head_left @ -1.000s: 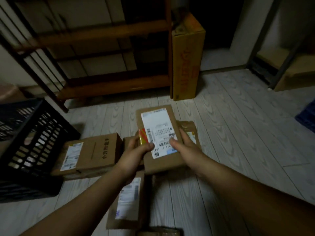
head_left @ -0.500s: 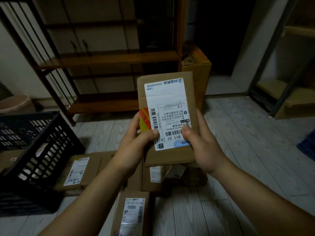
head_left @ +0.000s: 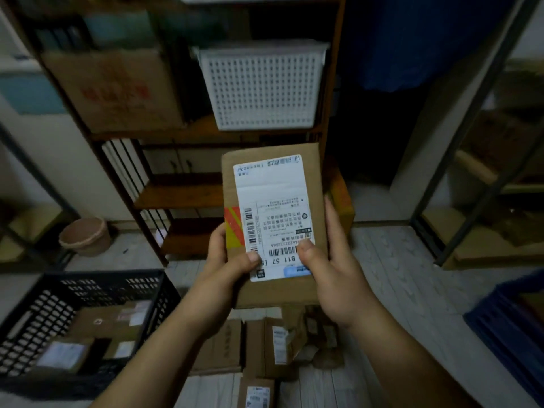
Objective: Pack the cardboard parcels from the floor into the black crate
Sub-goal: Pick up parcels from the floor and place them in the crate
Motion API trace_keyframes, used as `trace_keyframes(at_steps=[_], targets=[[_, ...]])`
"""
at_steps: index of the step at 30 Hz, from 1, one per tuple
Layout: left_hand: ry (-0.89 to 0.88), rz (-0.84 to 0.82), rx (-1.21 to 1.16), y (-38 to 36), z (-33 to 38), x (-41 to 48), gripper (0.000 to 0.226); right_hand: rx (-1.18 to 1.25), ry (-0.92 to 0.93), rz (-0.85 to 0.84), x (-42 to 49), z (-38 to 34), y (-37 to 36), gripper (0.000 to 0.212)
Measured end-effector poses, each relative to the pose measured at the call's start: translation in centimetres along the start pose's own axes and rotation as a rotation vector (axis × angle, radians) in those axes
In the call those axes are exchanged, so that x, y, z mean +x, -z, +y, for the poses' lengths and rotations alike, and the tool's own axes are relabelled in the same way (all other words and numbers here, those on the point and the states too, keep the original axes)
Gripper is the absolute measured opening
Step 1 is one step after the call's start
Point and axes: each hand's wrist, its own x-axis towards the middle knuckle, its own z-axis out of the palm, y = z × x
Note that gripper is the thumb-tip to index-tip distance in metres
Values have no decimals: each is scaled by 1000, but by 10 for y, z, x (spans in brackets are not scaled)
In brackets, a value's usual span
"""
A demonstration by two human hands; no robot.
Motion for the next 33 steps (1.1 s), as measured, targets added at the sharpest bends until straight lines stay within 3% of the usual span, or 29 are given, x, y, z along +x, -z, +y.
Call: trace_keyframes(at_steps=[6, 10, 12, 15, 17, 20, 23, 26, 33], targets=[[77, -8, 89, 0, 182, -52, 71, 0, -100, -23, -19, -177, -29, 79], [116, -52, 181, 4, 251, -91, 66, 130, -76, 60, -20, -256, -36, 77], [84, -6, 165, 2, 272, -108, 76, 211, -64, 93, -23, -278, -41, 72], [29, 166, 11, -1, 287, -137, 101, 348, -51, 207, -36, -297, -53, 48], [49, 180, -52, -7, 291, -159, 92, 417, -53, 264, -48, -306, -63, 42], [43, 215, -19, -3, 296, -179, 77, 402, -60, 222, -67, -309, -82, 45], [-18, 269, 14, 28, 315, -191, 81, 191, 2, 162, -81, -311, -100, 41], [-50, 307, 58, 73, 332, -199, 65, 68, 72, 53, -81, -312, -128, 44], [-39, 490, 194, 193, 343, -210, 60, -39, 73, -62, -69, -289, -253, 58]])
